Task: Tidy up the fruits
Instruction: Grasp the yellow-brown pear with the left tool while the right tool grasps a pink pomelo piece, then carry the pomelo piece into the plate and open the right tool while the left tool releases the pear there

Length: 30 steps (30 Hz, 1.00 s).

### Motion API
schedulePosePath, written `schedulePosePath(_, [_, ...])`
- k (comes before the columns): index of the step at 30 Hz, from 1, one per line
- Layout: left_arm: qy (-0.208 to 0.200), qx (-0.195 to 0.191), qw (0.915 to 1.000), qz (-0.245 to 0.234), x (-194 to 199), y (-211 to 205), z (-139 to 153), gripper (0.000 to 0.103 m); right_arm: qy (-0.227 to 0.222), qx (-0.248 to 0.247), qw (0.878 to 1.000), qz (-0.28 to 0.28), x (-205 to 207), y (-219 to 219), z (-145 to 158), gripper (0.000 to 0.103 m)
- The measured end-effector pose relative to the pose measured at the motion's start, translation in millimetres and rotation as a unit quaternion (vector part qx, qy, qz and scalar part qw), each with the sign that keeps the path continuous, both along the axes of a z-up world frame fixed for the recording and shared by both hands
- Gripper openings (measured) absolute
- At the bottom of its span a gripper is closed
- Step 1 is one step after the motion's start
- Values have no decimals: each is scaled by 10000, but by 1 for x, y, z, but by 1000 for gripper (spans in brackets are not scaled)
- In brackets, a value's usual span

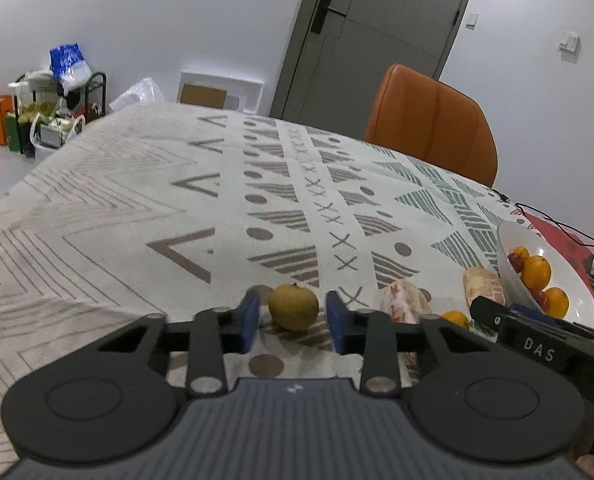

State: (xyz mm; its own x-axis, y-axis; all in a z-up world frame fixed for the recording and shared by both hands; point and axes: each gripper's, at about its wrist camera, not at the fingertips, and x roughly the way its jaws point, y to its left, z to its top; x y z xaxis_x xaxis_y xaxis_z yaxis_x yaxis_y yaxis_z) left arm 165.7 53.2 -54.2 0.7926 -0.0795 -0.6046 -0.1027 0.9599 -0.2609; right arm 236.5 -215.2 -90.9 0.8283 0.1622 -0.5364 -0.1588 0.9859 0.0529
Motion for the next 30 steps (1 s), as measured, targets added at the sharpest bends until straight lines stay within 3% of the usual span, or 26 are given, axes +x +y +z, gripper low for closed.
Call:
schedulePosePath(9, [-43, -109, 9999, 45, -2, 7, 1, 26, -29, -483, 9988, -16, 5, 13, 0, 46])
schedulePosePath(11, [-46, -114, 9999, 44, -3, 7, 1, 26, -24, -592, 9982, 12, 4, 16, -1, 41])
schedulePosePath(12, [-46, -117, 9999, 48, -3, 7, 2, 26, -8, -627, 9980, 49, 3, 17, -1, 33])
schedulePosePath(15, [-47, -102, 9999, 91, -5, 8, 2, 26, 92, -506, 9985, 181, 5, 13, -4, 28])
schedulePosePath(30, [-129, -72, 9998, 151, -28, 1, 8, 26, 239, -312, 9972, 636, -31, -7, 0, 28])
